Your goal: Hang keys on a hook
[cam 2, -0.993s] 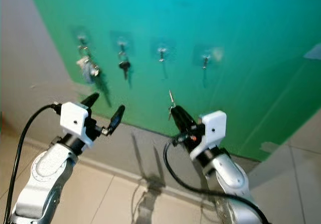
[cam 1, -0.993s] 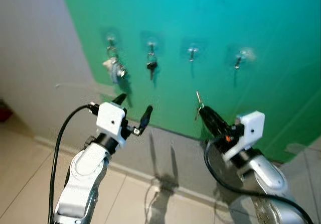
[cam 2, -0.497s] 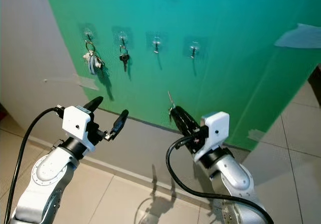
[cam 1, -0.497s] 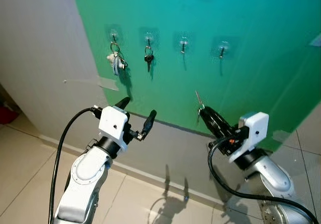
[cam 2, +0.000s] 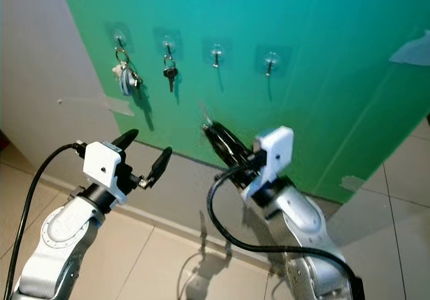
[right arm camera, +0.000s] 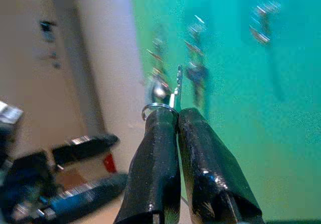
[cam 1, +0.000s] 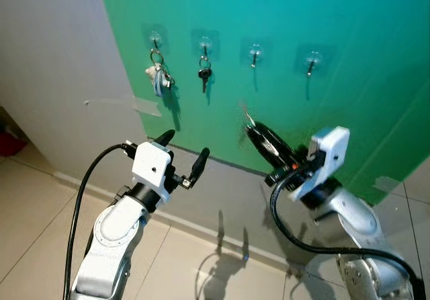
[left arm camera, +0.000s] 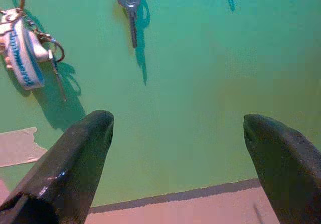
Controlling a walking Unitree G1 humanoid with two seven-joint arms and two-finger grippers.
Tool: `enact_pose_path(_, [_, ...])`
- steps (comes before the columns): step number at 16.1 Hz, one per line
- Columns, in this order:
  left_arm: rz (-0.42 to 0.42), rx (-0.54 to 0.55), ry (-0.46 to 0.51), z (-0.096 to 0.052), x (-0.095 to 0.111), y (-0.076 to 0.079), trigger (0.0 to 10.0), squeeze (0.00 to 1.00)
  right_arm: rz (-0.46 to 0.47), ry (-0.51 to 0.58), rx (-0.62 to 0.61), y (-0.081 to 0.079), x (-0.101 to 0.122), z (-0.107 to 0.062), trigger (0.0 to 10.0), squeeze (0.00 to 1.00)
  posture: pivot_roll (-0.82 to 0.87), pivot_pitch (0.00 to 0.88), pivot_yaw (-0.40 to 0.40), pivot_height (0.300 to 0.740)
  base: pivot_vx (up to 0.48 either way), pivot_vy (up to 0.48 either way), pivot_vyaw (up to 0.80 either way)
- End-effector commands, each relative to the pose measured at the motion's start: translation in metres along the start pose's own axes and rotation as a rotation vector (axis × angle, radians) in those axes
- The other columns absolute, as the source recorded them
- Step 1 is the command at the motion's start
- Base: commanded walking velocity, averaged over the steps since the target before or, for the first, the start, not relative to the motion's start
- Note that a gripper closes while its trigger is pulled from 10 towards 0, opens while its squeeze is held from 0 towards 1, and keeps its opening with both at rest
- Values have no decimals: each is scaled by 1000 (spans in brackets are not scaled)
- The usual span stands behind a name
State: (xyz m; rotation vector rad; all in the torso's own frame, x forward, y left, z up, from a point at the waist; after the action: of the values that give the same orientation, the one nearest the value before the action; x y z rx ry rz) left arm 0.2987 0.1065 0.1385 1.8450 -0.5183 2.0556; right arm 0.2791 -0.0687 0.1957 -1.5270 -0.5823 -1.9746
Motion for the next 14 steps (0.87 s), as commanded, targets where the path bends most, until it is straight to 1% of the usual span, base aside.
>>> enact_pose_path(1, [8,-9,31,1,10,-2,10000,0,2,35,50,-6,12,5,10000,0,-72,0,23,740,0,0,0])
enact_pose_path(2, [12,-14,44,2,12,-2,10000,0,3,61,45,-4,19,9,10000,0,-71,0,24,740,0,0,0])
enact_pose_path(5, [8,-36,73,5,20,2,10000,0,-10,84,33,0,28,19,10000,0,-69,0,26,740,0,0,0])
enact_pose_path(6, [0,-47,89,9,25,3,10000,0,-21,82,48,-2,29,26,10000,0,-67,0,29,740,0,0,0])
enact_pose_path(7, [0,-50,91,9,25,4,10000,0,-26,73,51,-2,27,29,10000,0,-67,0,31,740,0,0,0])
enact_pose_path(8, [1,-60,93,11,26,5,10000,0,-45,56,58,-3,23,36,10000,0,-68,0,32,740,0,0,0])
enact_pose_path(9, [4,-74,101,13,28,7,10000,0,-67,44,47,0,20,48,10000,0,-67,0,33,740,0,0,0])
enact_pose_path(12, [4,-81,106,15,30,9,10000,0,-96,66,36,5,26,61,10000,0,-61,0,28,740,0,0,0])
enact_pose_path(14, [7,-87,107,14,30,11,10000,0,-155,92,22,7,34,67,10000,0,-58,0,26,740,0,0,0])
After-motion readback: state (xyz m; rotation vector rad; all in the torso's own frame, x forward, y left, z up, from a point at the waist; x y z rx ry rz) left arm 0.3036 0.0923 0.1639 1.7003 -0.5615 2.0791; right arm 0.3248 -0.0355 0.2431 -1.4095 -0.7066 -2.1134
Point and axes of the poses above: a point about 5 cm out from each wrist's last joint towards the gripper, its own z axis pointing out of the wrist towards the gripper, its own x axis along the axis of the wrist's last joint, y = z × x, the point moved 6 cm from there along z, pointing out of the wrist towards the gripper, and after that the axes turned 6 degrees about -z, right-handed, at the moved point
